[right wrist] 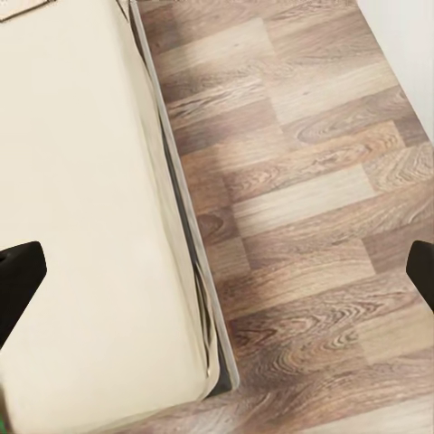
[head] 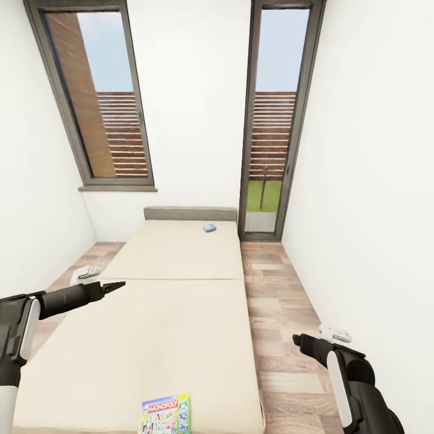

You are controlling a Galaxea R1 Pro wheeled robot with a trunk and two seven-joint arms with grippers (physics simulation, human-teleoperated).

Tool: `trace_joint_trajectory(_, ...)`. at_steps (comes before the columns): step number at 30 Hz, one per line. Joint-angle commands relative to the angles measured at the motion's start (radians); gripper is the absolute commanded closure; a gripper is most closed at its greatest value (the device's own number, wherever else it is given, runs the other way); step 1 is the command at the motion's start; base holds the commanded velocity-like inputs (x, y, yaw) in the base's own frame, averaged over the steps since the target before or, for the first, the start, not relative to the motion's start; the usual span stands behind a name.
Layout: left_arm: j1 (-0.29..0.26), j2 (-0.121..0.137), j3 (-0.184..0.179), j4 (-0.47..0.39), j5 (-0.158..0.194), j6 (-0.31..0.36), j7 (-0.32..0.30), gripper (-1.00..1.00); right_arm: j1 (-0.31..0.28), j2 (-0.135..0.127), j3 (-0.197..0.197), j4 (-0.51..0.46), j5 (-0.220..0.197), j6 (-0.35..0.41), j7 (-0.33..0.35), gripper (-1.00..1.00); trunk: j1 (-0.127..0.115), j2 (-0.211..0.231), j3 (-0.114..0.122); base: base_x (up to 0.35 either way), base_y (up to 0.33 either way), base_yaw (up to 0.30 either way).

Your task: Put all the toys in the child's room - the three board games (two on the bed and one on the table), the two jigsaw puzzles on the table, and the tennis ball on the table - inside the toy box on the table in the child's room.

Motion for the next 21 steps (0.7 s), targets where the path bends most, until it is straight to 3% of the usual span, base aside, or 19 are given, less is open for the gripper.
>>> trace_joint_trajectory(1,-0.001,0.000,0.001,0.000,-0.001,0.007,-0.004,-1.00,-0.001,0.001,-0.001,-0.001,-0.005,0.004,-0.005,-1.00,0.001,-0.002,-0.001,0.000,0.000,0.000)
trace_joint_trajectory(21,-0.001,-0.004,0.000,0.000,-0.001,0.007,-0.002,-1.00,-0.001,0.001,-0.002,-0.002,-0.012,0.005,-0.004,-1.00,0.001,-0.002,0.032,0.000,0.000,0.000)
